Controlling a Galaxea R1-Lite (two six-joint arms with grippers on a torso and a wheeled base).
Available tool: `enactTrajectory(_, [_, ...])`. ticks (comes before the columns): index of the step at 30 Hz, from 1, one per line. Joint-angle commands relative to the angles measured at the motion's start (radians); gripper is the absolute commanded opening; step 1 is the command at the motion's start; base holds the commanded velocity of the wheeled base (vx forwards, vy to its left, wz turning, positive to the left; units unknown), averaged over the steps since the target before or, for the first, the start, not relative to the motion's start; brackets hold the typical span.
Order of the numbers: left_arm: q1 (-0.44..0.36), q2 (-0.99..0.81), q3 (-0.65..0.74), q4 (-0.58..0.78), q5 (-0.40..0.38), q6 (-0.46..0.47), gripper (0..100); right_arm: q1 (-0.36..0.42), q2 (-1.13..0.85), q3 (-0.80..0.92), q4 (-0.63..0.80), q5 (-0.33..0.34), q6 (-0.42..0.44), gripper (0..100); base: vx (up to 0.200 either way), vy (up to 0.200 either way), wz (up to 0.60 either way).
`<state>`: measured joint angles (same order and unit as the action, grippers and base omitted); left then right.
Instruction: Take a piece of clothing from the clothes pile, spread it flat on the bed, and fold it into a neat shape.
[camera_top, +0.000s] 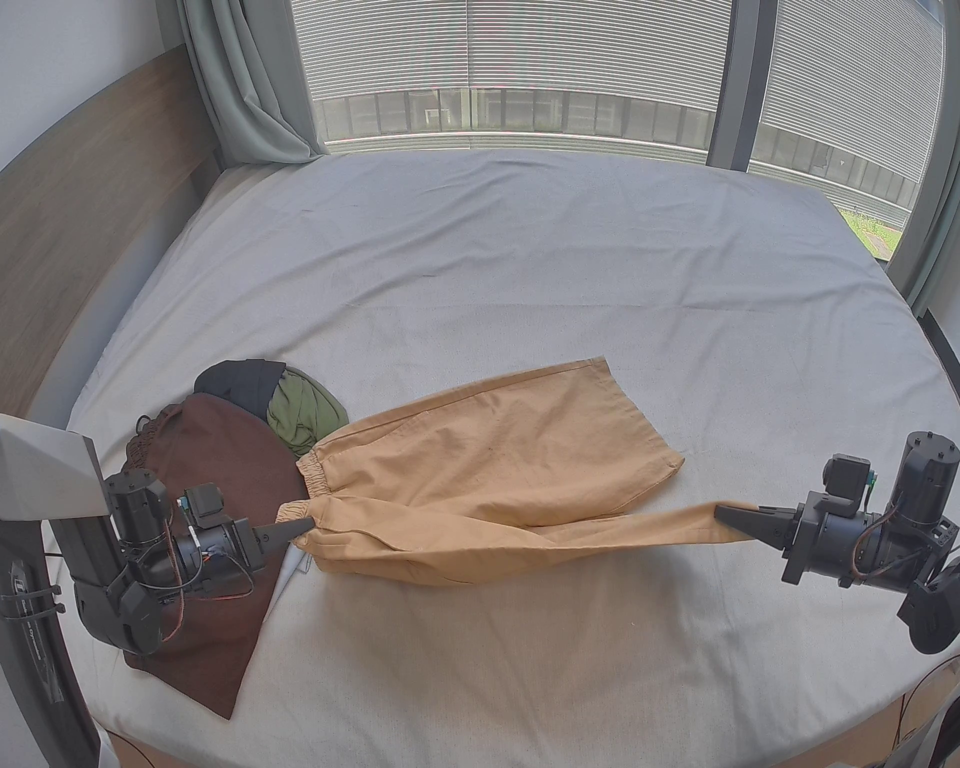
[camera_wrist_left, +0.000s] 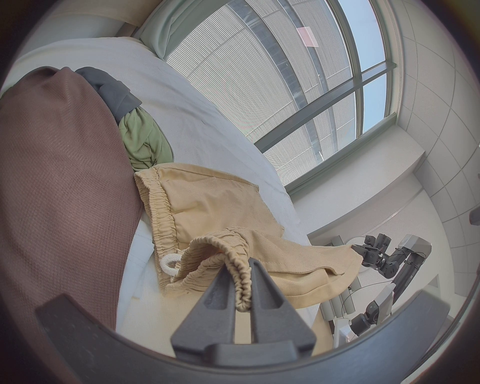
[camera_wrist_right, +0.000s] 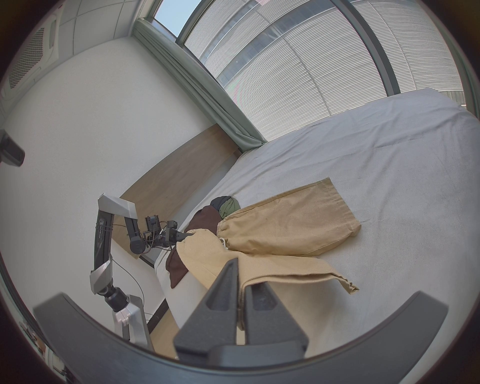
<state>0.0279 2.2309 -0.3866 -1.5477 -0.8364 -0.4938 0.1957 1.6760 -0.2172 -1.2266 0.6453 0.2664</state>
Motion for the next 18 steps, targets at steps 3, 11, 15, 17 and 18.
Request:
enactTrajectory(3, [-0.002,-0.002,-0.014,0.0,0.008,-0.002,0,-0.001,0.005,-0.031,0.001,0.0,0.024,0,0.0,0.0,0.0])
enactTrajectory(11, [-0.016,0.0,-0.051,0.0,0.095,-0.005,0,-0.015,0.036,-0.1,0.002,0.0,0.076,0,0.0,0.0,0.0])
enactTrajectory(15, [-0.026,0.0,-0.057,0.0,0.128,-0.014,0,-0.015,0.07,-0.142,0.002,0.0,0.088,0,0.0,0.0,0.0])
enactTrajectory(17, [-0.034,0.0,-0.06,0.0,0.129,-0.014,0,-0.012,0.088,-0.169,0.012,0.0,0.09,0,0.0,0.0,0.0])
enactTrajectory(18, [-0.034,0.0,-0.061,0.0,0.129,-0.014,0,-0.012,0.096,-0.18,0.018,0.0,0.09,0,0.0,0.0,0.0])
